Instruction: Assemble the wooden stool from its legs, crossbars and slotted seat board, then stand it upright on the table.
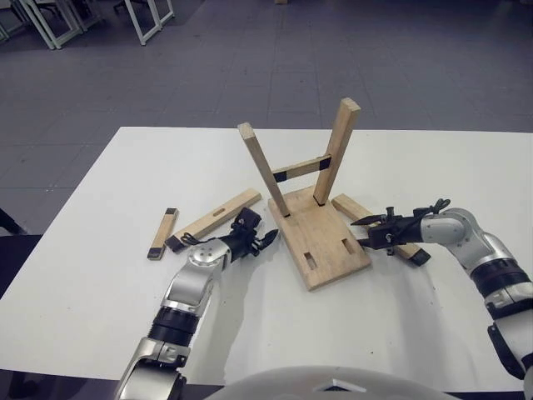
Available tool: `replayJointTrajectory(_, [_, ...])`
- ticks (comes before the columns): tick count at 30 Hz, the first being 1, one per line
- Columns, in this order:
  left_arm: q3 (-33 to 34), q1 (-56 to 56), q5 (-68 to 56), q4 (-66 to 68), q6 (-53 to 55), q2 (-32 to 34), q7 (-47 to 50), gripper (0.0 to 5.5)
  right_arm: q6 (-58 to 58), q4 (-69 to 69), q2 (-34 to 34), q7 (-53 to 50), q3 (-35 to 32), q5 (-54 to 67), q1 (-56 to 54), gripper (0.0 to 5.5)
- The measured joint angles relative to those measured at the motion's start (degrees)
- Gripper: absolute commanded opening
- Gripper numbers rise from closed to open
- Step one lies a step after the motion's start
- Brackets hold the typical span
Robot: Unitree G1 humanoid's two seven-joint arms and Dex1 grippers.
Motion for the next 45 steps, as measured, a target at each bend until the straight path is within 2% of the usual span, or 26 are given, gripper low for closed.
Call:
replayJointTrajectory(9, [5.0,-2.9,-0.1,2.0,-1.4,0.5,1.0,3.03,9.9,-11.3,1.5,1.1,-1.3,4.1,5.6,2.16])
replayJointTrajectory(11, [8.8,-3.3,-2.7,-1.3,0.6,1.3,1.3,3.03,15.3,-13.5,0.6,-0.2,-4.8,5.1,5.5,2.16])
replayJointTrajectory(13, [16.7,-4.7,-6.9,-6.5,2.8,2.8,3.4,3.03,25.8,-16.8,-0.2,-1.6,-11.2,10.7,3.9,2.16])
replayJointTrajectory(14, [21.4,-7.4,-9.4,-9.1,4.5,4.0,5.2,2.89,34.1,-19.4,0.8,-3.4,-15.3,14.8,1.5,2.16])
replayJointTrajectory(16, [24.4,-13.5,-10.6,-9.0,5.2,5.0,7.1,2.69,45.2,-20.5,4.7,-8.6,-19.5,19.5,-3.3,2.16])
replayJointTrajectory(18, [25.3,-24.1,-11.3,-6.4,6.4,5.7,8.9,2.69,57.9,-19.5,11.1,-16.1,-24.1,24.9,-12.2,2.16])
replayJointTrajectory(21, [24.4,-44.2,-11.3,5.3,6.4,3.7,12.2,2.69,68.0,-12.2,19.4,-26.2,-29.7,31.1,-30.8,2.16])
replayJointTrajectory(24, [22.2,-52.7,-11.4,15.2,5.5,-0.9,12.3,2.69,68.3,-7.5,24.0,-30.9,-31.8,33.1,-40.1,2.16])
replayJointTrajectory(28, [20.6,-53.3,-12.7,17.8,11.4,-5.4,12.7,2.69,72.9,-8.9,27.8,-32.1,-31.3,34.9,-40.3,2.16])
replayJointTrajectory(32, [20.6,-48.1,-13.1,12.9,17.2,-6.6,15.5,2.69,76.8,-12.8,27.7,-32.8,-29.5,34.5,-35.7,2.16])
replayJointTrajectory(38, [20.3,-39.3,-13.0,-2.8,22.4,-11.0,23.4,2.69,80.0,-15.8,28.0,-35.4,-28.8,33.5,-30.3,2.16])
replayJointTrajectory(42, [20.5,-38.6,-12.4,-5.2,19.2,-12.7,25.7,2.69,80.7,-18.3,30.4,-36.5,-30.2,35.8,-28.3,2.16])
replayJointTrajectory(45, [22.4,-43.2,-12.3,-5.1,13.0,-11.6,25.7,2.69,79.3,-21.6,31.6,-35.9,-33.8,40.1,-29.6,2.16])
